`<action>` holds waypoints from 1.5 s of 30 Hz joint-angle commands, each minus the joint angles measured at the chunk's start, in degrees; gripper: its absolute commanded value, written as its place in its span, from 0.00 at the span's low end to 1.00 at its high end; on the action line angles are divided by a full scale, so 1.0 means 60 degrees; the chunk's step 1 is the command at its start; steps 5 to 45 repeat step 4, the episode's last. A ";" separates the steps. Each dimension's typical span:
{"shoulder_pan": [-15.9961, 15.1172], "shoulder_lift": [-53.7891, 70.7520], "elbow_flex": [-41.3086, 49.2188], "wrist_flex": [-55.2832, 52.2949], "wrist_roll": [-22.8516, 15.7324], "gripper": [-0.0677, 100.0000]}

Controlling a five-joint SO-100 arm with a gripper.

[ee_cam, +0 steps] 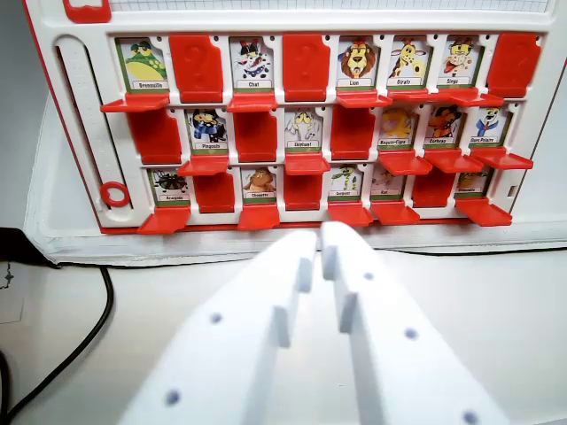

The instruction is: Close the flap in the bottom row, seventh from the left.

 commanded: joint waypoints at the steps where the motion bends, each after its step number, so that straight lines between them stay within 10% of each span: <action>1: 0.0088 0.0483 -0.1245 0.0044 0.0015 0.00; 45: 0.0088 0.0483 -0.1245 0.0044 0.0029 0.00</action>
